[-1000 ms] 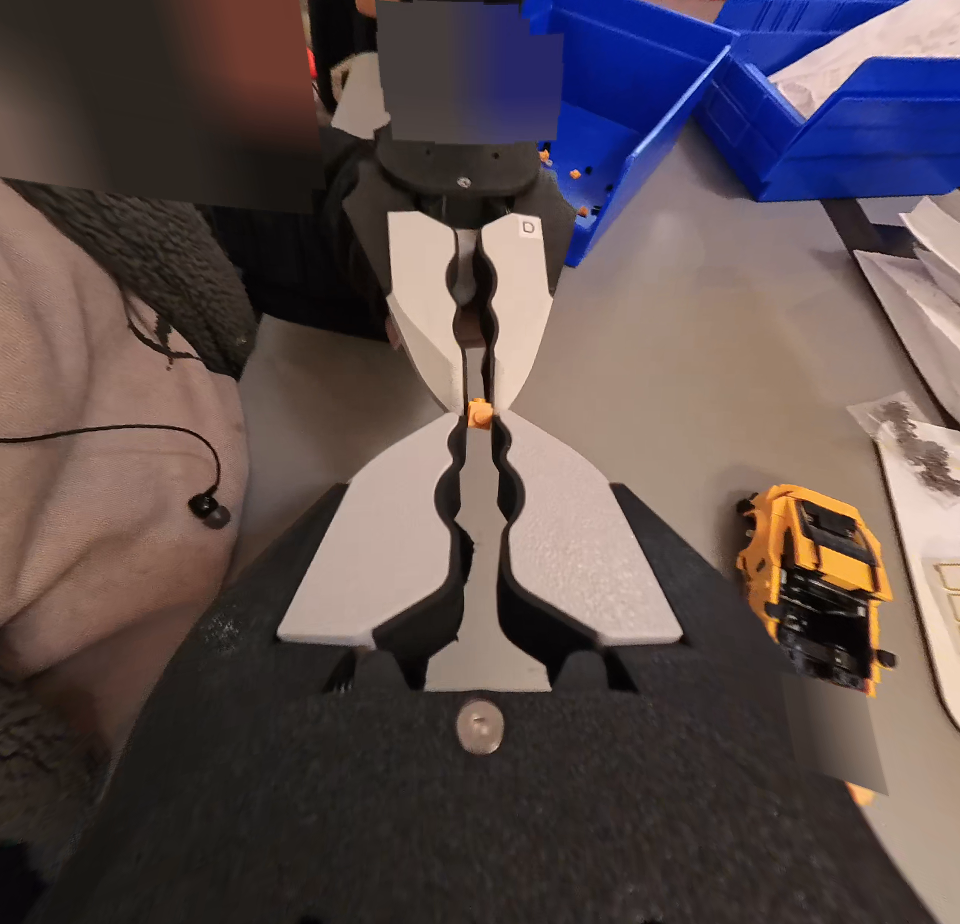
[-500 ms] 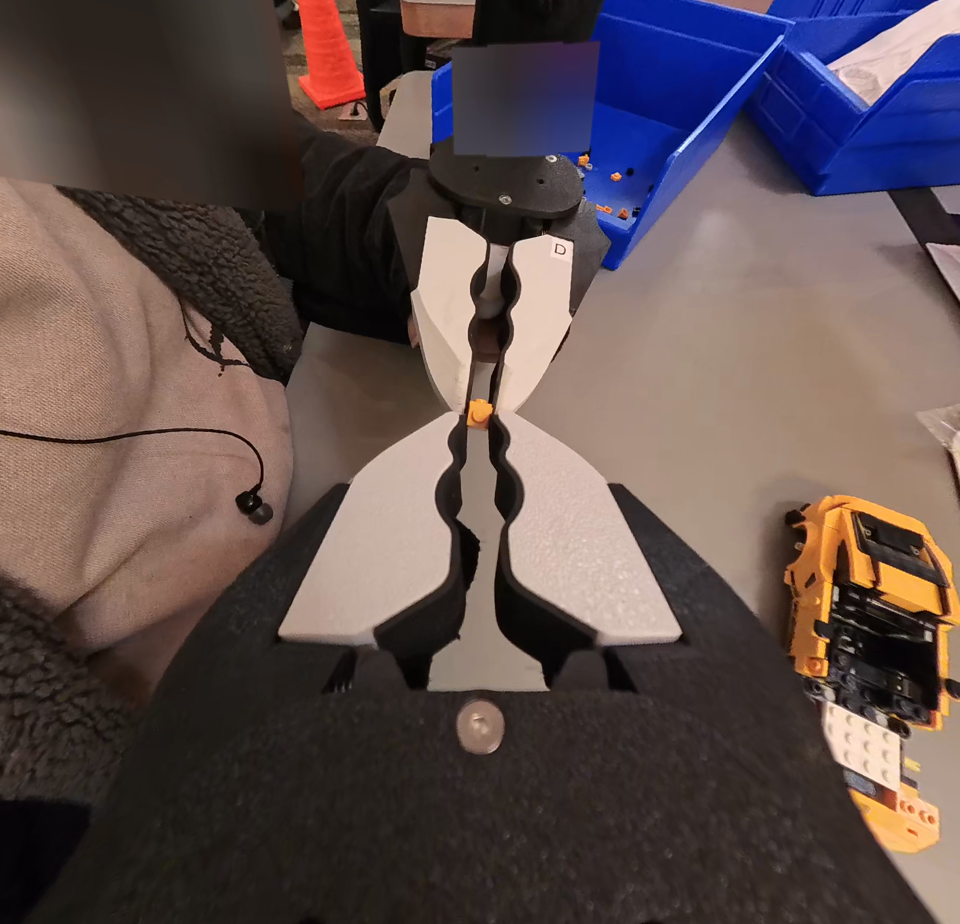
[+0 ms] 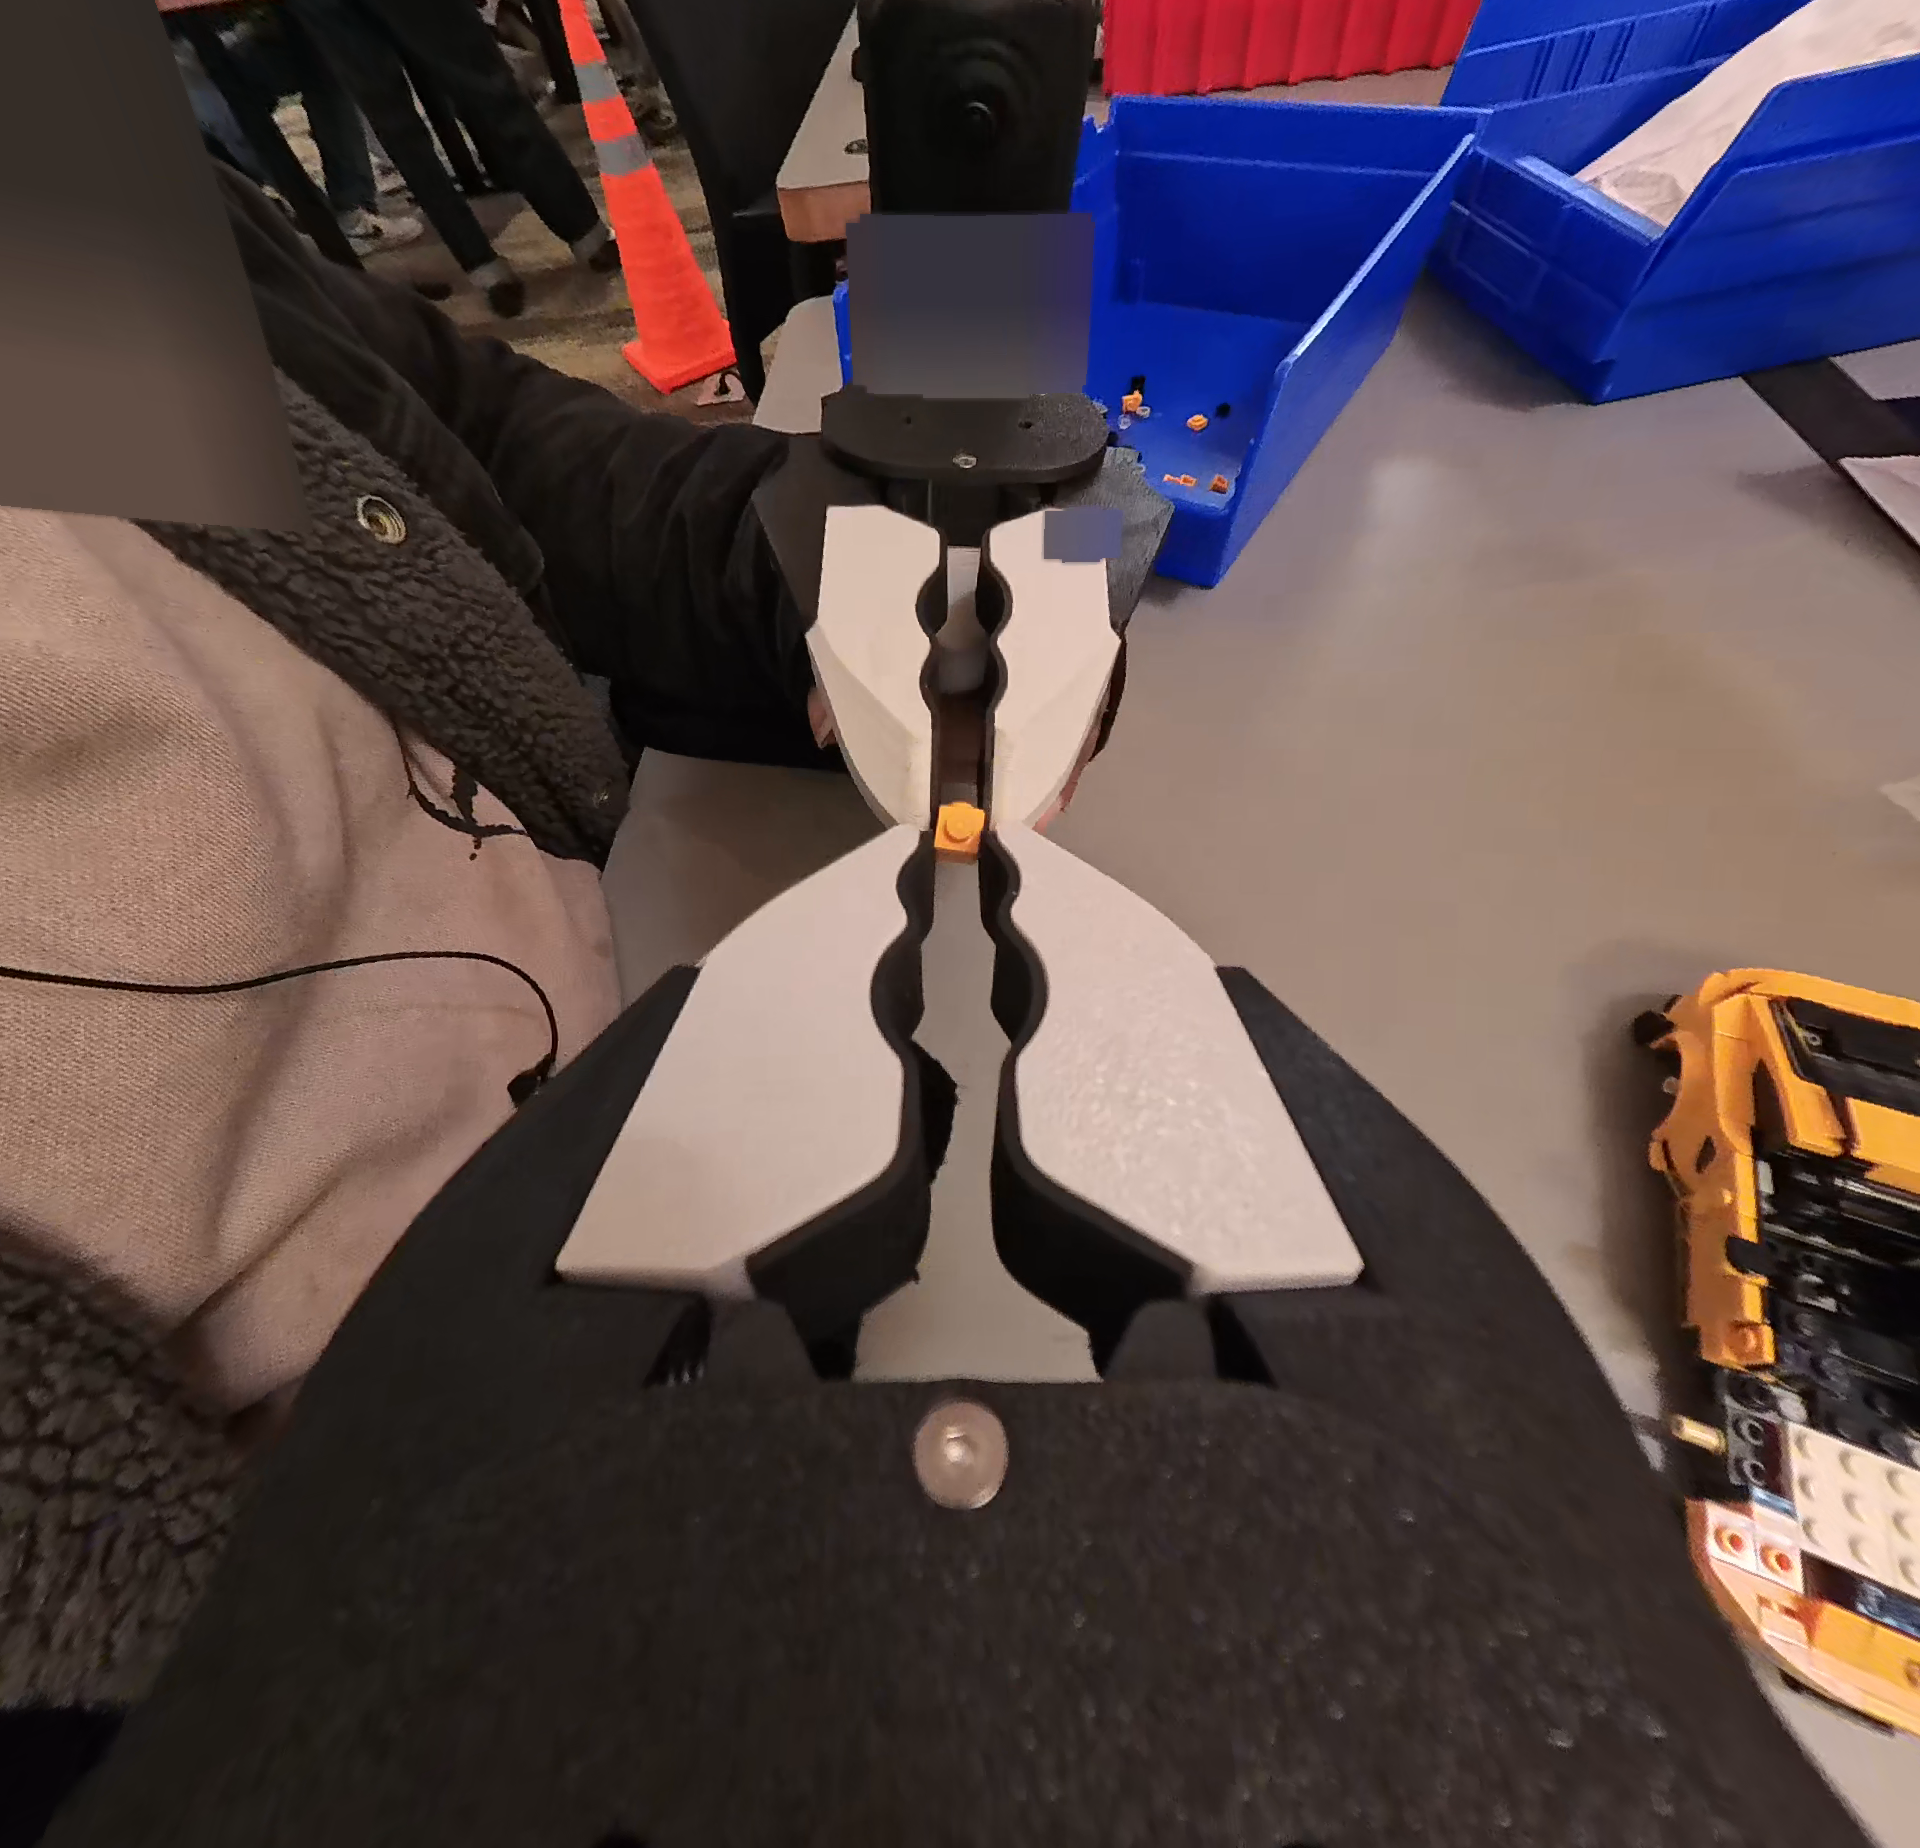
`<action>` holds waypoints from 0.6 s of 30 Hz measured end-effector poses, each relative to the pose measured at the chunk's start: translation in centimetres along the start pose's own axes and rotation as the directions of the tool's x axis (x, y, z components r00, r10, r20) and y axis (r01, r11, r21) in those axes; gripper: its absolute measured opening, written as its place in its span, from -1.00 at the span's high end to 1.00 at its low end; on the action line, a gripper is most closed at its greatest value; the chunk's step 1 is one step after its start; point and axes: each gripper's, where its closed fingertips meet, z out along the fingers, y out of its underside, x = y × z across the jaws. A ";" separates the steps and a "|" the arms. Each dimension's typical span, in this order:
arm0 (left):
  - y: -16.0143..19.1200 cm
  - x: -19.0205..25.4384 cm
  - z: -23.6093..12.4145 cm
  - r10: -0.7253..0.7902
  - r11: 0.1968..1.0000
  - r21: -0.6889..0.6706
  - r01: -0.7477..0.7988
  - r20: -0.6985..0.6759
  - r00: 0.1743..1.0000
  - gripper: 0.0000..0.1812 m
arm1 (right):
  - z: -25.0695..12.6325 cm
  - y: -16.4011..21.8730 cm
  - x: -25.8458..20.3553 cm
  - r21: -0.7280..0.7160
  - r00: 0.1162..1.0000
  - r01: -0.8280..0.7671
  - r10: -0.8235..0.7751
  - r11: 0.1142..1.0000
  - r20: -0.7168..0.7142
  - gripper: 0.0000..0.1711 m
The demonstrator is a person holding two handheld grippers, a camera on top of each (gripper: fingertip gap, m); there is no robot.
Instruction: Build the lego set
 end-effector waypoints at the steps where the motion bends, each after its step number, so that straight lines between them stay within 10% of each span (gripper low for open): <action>1: 0.1 0.0 0.1 0.004 1.000 -0.006 -0.004 0.001 1.000 0.92 | 0.0 0.1 0.0 -0.008 1.000 0.005 -0.004 1.000 0.000 0.91; 18: 3.0 -0.2 1.0 0.067 0.979 -0.196 -0.059 0.033 0.997 0.91 | 0.1 3.1 0.0 -0.292 0.992 0.124 -0.116 0.948 0.042 0.91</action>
